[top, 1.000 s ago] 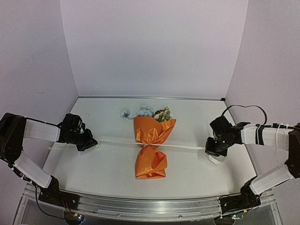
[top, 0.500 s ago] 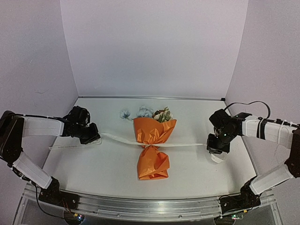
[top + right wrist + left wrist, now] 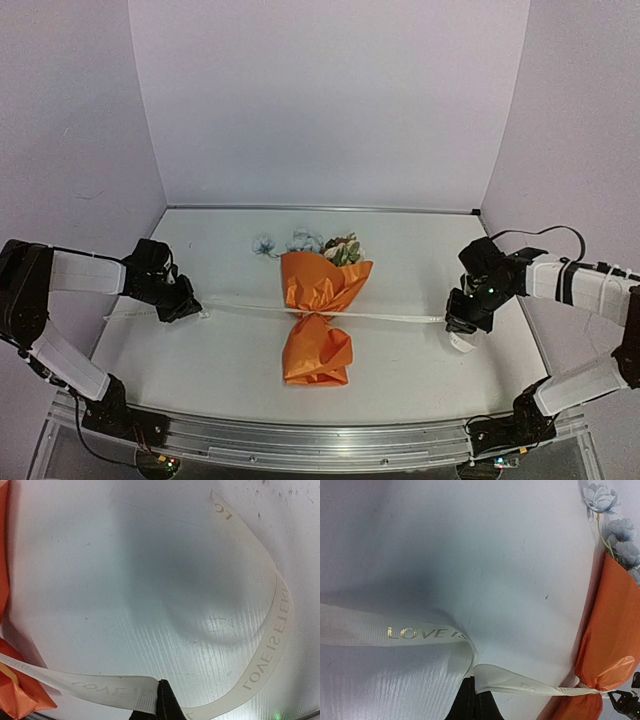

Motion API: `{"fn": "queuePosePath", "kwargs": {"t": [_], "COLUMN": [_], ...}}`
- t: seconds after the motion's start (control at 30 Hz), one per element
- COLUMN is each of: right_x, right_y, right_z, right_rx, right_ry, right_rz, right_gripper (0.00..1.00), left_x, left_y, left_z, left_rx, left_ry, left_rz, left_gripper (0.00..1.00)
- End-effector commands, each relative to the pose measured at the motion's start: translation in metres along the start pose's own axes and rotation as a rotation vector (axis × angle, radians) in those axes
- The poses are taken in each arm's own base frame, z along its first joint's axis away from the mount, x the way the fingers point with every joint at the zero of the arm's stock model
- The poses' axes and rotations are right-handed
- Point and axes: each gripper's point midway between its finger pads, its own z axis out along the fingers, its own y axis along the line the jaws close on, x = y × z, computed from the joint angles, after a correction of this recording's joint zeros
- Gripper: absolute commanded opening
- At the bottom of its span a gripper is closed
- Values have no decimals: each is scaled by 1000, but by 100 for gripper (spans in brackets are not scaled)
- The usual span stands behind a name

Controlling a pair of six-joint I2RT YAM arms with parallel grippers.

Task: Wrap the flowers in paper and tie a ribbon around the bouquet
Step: Tie the ribbon around the folded bouquet.

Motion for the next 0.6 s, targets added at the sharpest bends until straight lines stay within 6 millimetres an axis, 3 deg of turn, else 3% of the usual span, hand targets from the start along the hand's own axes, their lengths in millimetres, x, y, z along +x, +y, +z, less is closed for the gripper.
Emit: {"fn": "queuePosePath", "kwargs": {"t": [0.0, 0.2, 0.33, 0.43, 0.5, 0.57], "right_x": [17, 21, 28, 37, 43, 48], "right_y": [-85, -74, -64, -61, -61, -66], "right_z": [-9, -9, -9, -9, -8, -7], "right_rx": [291, 242, 225, 240, 254, 280], "right_ry": [20, 59, 96, 120, 127, 126], "right_rz": [106, 96, 63, 14, -19, -36], "right_gripper": [0, 0, 0, 0, 0, 0], "left_x": [-38, -39, -30, -11, -4, -3], "left_y": [52, 31, -10, -43, -47, -32], "left_z": [-14, -21, -28, -30, -33, -37], "left_rx": [-144, -91, -38, 52, 70, 7], "left_ry": [-155, -171, -186, -165, -166, -181], "left_rz": [-96, -8, 148, 257, 267, 225], "left_gripper": [0, 0, 0, 0, 0, 0]}}
